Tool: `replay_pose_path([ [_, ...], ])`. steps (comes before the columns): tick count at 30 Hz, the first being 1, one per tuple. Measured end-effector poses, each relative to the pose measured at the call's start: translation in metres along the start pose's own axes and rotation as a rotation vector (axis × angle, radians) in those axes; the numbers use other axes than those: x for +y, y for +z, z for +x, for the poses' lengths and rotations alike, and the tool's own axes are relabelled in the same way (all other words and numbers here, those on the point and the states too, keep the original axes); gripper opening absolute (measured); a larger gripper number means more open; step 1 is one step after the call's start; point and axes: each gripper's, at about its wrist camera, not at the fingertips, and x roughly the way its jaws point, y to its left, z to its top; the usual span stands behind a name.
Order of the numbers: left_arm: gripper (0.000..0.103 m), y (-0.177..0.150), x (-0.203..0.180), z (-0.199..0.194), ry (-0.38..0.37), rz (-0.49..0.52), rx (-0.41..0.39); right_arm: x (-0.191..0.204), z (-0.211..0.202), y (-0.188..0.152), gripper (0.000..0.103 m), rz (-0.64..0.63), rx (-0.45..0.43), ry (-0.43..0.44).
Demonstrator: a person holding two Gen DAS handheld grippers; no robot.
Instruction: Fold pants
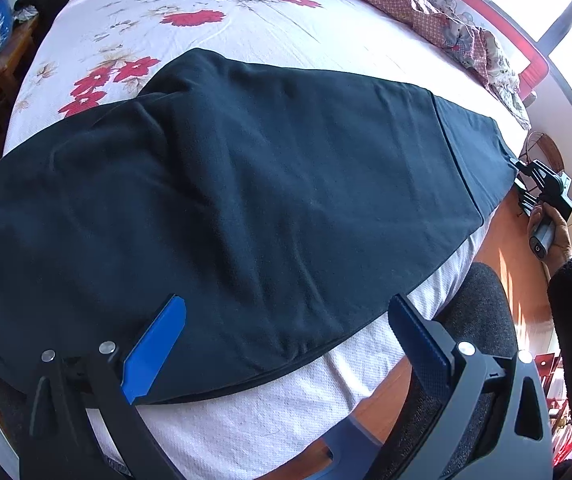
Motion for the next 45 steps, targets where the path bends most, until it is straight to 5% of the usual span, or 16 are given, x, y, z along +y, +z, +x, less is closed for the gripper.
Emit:
replay_pose_path([
  [5,0.101,0.001,0.006,-0.001,-0.004,-0.027,-0.003,0.023,-0.004,0.002,0.01,-0.081,0.005,-0.056],
  [11,0.101,0.003,0.018,-0.016,0.004,-0.058,-0.064,0.154,-0.026,-0.033,0.009,-0.623,-0.05,-0.14],
  [18,0.101,0.003,0.06,-0.046,0.032,-0.187,-0.155,0.264,-0.037,-0.2,0.009,-1.284,-0.017,-0.074],
  [22,0.101,-0.005,0.096,-0.064,0.059,-0.274,-0.201,0.257,-0.028,-0.321,0.009,-1.577,0.078,-0.038],
  [26,0.101,-0.018,0.126,-0.072,0.08,-0.351,-0.213,0.217,0.0,-0.411,0.009,-1.853,0.149,-0.106],
  [29,0.101,-0.029,0.142,-0.077,0.09,-0.386,-0.222,0.218,-0.008,-0.409,0.009,-1.839,0.12,-0.121],
  [34,0.101,-0.041,0.157,-0.071,0.097,-0.432,-0.203,0.246,-0.045,-0.402,0.009,-1.839,0.055,-0.025],
  [36,0.101,-0.041,0.157,-0.065,0.083,-0.44,-0.192,0.233,-0.034,-0.421,0.014,-1.931,0.165,-0.054],
  [37,0.101,-0.04,0.155,-0.063,0.075,-0.437,-0.185,0.221,-0.023,-0.431,0.024,-1.981,0.261,-0.099],
  [40,0.101,-0.038,0.149,-0.063,0.053,-0.424,-0.188,0.212,-0.036,-0.44,0.027,-2.076,0.292,-0.083],
  [42,0.101,-0.038,0.146,-0.065,0.061,-0.412,-0.2,0.231,-0.058,-0.419,0.027,-1.947,0.378,0.046],
  [45,0.101,-0.039,0.147,-0.062,0.059,-0.42,-0.191,0.261,-0.067,-0.353,0.049,-1.601,0.421,0.177],
])
